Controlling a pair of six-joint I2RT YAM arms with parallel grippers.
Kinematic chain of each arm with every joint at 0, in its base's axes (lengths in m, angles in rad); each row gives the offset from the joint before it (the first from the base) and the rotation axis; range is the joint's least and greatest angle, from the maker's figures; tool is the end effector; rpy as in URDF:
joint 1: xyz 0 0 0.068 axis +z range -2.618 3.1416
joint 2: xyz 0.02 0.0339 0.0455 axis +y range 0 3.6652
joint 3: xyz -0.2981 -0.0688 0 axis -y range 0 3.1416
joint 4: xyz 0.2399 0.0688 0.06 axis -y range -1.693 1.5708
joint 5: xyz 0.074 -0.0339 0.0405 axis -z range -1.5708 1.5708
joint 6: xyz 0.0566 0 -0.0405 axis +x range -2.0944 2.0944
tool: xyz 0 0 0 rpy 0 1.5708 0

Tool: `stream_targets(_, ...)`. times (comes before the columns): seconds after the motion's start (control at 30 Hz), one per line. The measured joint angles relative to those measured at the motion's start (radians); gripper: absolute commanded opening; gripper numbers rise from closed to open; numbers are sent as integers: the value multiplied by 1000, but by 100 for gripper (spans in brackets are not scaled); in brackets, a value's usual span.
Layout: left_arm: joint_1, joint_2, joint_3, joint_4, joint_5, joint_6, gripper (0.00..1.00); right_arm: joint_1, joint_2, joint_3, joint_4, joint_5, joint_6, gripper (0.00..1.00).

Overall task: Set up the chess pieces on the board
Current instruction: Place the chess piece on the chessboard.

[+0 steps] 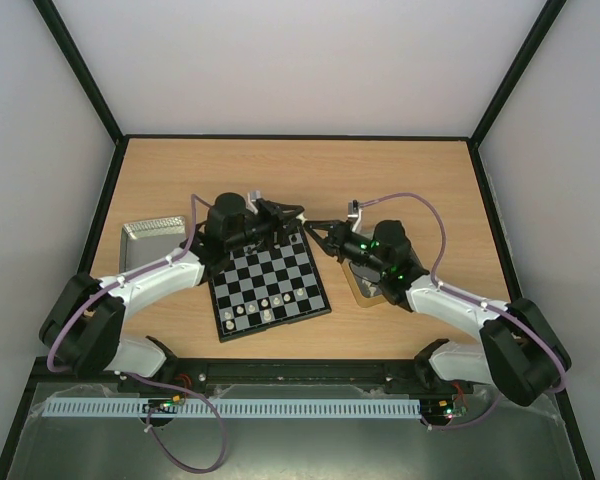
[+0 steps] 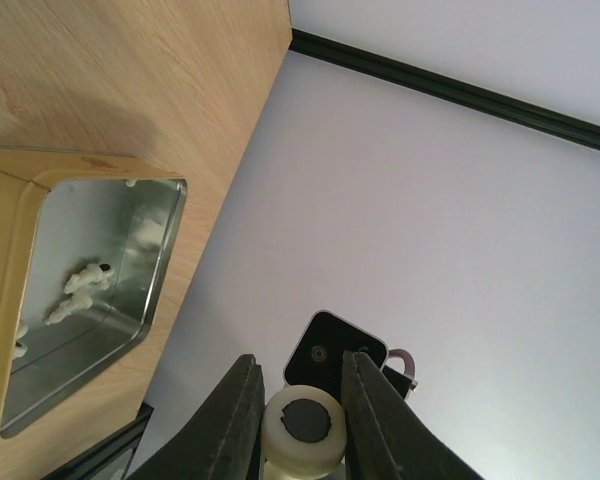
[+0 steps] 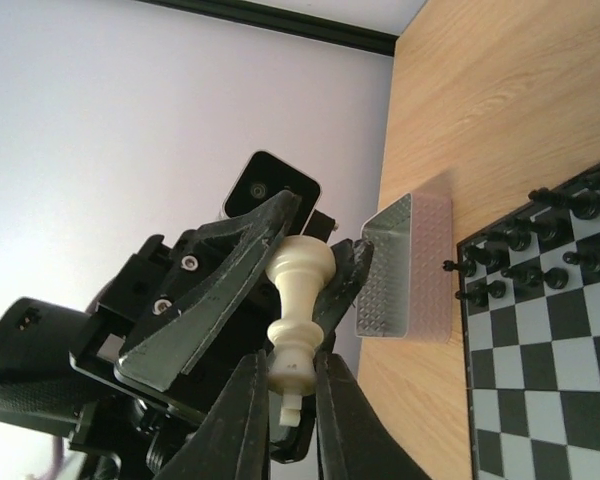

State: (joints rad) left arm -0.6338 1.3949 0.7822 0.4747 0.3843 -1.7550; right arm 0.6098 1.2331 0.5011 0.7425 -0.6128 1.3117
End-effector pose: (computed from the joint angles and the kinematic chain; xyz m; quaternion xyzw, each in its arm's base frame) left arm 0.2484 -0.2089 0.3007 -0.2874 0.6937 -0.6524 0.1030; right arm 0.1946 0.1756 0.2803 0.0292 0.7035 0.6770 0.2144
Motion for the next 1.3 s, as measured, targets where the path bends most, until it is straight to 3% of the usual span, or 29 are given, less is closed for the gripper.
stream_targets(0.1, 0, 0, -7, 14, -7, -9, 18, 0, -1, 13, -23, 1, -5, 2)
stream_targets(0.23, 0, -1, -16, 4, -9, 3, 48, 0, -15, 32, -102, 5, -30, 2)
stream_targets(0.43, 5, -67, -18, -176, -81, 151, 67, 1, -34, 186, -466, 46, -189, 2)
stream_targets(0.7, 54, -385, -24, -544, -444, 525, 76, 15, 84, 451, -1010, 119, -500, 2)
stream_targets(0.9, 93, -566, -18, -753, -703, 802, 79, 131, 237, 633, -1328, 175, -652, 2)
stream_targets(1.1, 105, -682, -7, -842, -875, 994, 80, 303, 383, 792, -1556, 222, -723, 2)
stream_targets(1.3, 105, -720, -7, -865, -959, 1081, 81, 413, 476, 871, -1699, 240, -744, 2)
